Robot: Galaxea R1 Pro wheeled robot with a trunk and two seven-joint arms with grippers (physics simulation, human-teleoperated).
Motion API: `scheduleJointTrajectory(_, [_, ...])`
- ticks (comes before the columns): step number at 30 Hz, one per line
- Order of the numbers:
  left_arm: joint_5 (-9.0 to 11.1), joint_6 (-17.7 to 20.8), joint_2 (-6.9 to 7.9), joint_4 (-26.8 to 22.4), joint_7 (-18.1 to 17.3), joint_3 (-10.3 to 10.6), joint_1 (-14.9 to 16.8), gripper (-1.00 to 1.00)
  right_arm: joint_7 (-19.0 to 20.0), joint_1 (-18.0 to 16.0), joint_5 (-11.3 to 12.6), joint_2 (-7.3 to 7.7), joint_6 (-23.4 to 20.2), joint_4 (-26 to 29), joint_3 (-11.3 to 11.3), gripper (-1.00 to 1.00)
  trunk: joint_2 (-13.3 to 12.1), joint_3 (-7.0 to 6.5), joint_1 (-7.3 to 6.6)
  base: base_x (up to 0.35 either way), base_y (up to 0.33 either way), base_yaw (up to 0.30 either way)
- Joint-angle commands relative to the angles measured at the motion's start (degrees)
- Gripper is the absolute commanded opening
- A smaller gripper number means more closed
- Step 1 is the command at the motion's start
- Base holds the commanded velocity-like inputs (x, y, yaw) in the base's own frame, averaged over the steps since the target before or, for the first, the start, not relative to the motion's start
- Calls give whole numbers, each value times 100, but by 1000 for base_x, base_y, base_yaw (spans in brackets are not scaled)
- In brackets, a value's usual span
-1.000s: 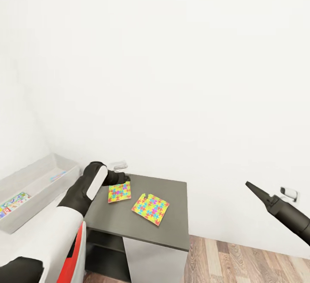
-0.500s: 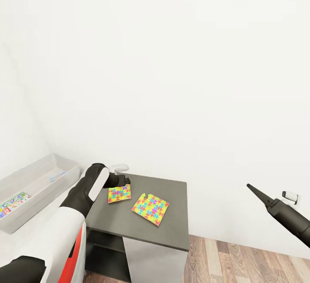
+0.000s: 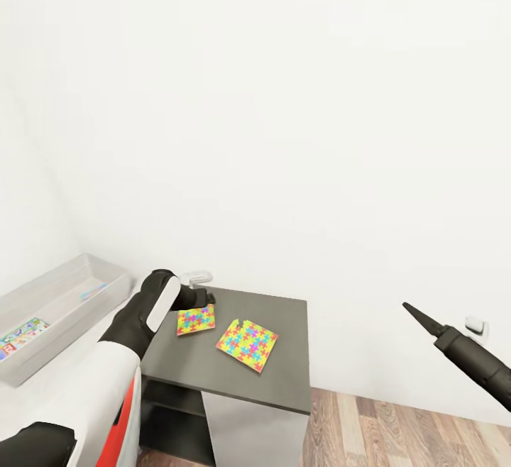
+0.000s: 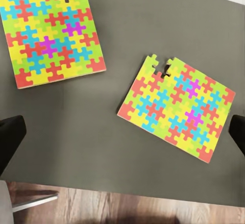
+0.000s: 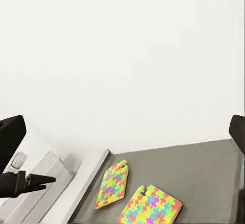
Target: Put all the toys in the child's room - the three board games (two on the bed and one on the table), the two jigsaw puzzles on the table, and the tennis ball on the table - inside the toy box on the table in the child's room.
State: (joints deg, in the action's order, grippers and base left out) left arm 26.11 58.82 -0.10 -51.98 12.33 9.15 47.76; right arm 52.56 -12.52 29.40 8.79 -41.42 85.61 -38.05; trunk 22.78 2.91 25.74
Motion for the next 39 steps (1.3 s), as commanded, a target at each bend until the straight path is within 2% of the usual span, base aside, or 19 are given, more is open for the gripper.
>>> scheduleJointTrajectory(1, [61, 16, -2, -5, 59, 8, 5, 100, -93, -8, 26, -3, -44, 3, -3, 100, 13, 14, 4, 0, 0, -170])
scheduleJointTrajectory(10, [55, 16, -7, -5, 59, 13, 5, 100, -256, -11, 47, -3, -60, 0, -1, 100, 13, 14, 4, 0, 0, -249])
scheduleJointTrajectory(17, [-118, 16, 0, -5, 59, 10, 5, 100, -263, -11, 40, -8, -59, 5, 47, 100, 13, 14, 4, 0, 0, -242])
scheduleJointTrajectory(39, [-156, 16, -5, 28, 47, 12, 5, 100, -263, -9, 30, -17, -59, 53, 79, 100, 13, 14, 4, 16, 0, -12])
